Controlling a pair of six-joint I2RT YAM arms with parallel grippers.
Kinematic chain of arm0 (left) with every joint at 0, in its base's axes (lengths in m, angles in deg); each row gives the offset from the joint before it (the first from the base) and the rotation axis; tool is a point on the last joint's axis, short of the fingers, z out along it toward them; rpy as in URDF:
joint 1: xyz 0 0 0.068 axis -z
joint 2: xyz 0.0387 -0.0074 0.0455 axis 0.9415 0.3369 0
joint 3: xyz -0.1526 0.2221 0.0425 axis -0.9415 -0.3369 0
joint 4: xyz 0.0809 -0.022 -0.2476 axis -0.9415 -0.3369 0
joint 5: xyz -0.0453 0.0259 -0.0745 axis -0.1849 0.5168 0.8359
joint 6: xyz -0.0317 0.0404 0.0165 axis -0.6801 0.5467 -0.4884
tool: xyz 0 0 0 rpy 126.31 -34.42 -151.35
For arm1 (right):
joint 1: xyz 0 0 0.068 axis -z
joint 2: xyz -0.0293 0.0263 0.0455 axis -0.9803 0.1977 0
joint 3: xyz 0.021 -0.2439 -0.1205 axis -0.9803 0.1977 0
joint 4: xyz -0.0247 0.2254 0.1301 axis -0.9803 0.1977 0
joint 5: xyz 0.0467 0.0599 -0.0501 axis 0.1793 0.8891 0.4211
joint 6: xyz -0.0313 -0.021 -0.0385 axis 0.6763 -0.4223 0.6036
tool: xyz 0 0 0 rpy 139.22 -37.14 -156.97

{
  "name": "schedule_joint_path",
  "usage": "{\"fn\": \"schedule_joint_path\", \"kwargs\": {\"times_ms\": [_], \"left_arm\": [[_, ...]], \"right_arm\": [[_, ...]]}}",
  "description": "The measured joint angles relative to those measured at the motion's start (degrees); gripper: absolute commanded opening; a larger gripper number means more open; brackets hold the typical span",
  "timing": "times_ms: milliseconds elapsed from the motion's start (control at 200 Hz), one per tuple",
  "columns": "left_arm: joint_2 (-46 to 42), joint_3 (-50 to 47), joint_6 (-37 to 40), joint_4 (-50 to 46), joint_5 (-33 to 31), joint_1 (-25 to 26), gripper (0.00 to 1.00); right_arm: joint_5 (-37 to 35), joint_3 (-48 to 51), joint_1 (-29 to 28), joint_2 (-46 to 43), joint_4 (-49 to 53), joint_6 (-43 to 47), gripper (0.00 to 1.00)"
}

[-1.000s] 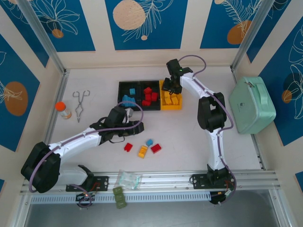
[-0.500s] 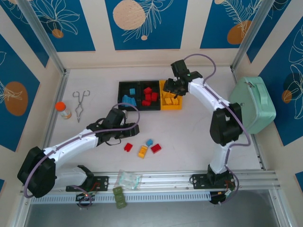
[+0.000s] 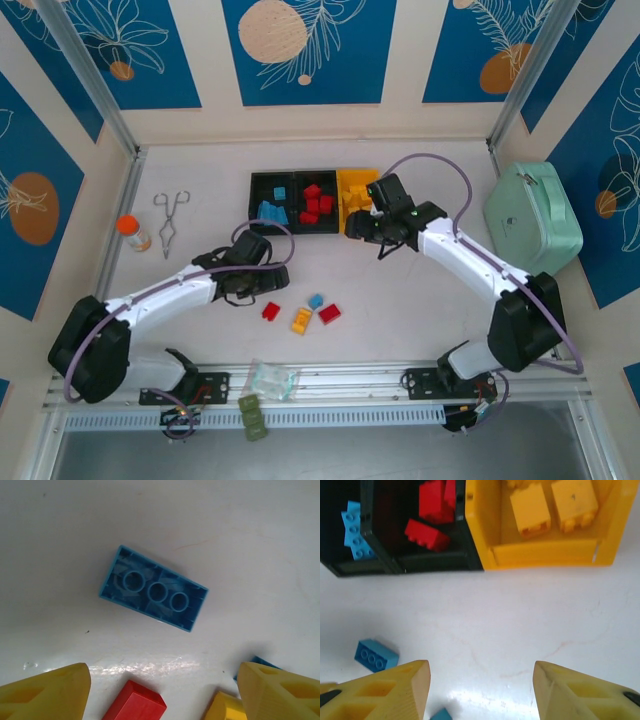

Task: Sort the legos into containers by color
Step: Pick up the lego from the center of the table.

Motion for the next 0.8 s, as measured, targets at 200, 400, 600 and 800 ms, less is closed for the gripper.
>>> {"fn": "schedule_joint_path", "kwargs": {"times_ms": [200, 400, 600, 800], "left_arm": [[2.3, 0.0, -7.5, 3.6, -2.0, 0.0, 0.82], [8.8, 3.7, -13.9, 2.4, -3.1, 0.0, 0.79], [15.5, 11.2, -17.0, -0.2, -3.2, 0.1, 0.80], [19.3, 13.0, -18.5, -2.2, -3.2, 0.1, 0.74]], "right_arm": [[0.0, 8.0, -2.5, -7.3, -0.7, -3.0, 0.56], [-0.4, 14.0, -2.7, -11.3, -0.4, -5.8, 0.56], [-0.9, 16.3, -2.7, -12.8, -0.8, -7.5, 0.56], [-1.1, 17.4, -2.7, -13.0, -1.9, -8.3, 0.56]]}}
